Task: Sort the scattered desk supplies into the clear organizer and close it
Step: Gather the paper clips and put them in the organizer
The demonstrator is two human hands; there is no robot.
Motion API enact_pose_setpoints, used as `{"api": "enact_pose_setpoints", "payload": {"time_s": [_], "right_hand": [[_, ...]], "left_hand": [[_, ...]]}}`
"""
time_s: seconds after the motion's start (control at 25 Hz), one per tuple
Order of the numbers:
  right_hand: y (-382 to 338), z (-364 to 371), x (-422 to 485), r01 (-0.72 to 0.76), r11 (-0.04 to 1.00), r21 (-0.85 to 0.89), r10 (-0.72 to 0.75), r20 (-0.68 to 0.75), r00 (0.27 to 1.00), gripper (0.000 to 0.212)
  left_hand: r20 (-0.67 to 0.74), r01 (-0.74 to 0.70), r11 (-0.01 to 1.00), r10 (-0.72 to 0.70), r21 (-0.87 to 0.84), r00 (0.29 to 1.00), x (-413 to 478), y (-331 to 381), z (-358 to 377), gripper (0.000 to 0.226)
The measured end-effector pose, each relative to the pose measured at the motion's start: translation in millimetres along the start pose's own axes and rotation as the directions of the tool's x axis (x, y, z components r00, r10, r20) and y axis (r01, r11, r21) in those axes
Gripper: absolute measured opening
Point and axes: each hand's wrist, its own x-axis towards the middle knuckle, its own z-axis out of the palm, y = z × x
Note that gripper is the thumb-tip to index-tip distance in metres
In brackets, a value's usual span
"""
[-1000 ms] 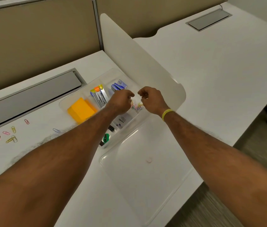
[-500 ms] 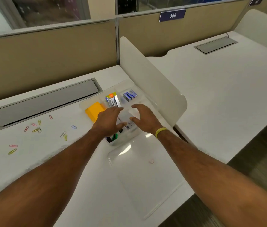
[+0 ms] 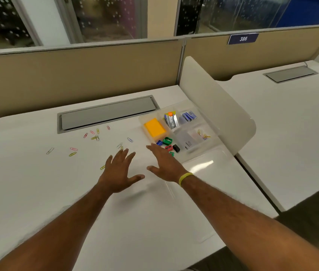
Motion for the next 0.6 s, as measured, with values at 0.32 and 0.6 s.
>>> {"api": "enact_pose_setpoints", "payload": {"time_s": [0.32,0.6], "right_hand": [[-52.3,66.4,-15.5,0.047,0.998,-0.036,-0.043,0.107,0.993,0.089],[-72.7,95.4,-14.7,0.071,0.995,-0.065,-0.056,0.2,0.978,0.088]], "left_hand": [[0.018,0.089,0.996,-0.088,-0.027,0.996,-80.7,-75.3,27.3,0.107],[0.039,0.182,0.981,-0.179,-0.07,0.983,-124.4,-122.4,38.6,0.102]]}}
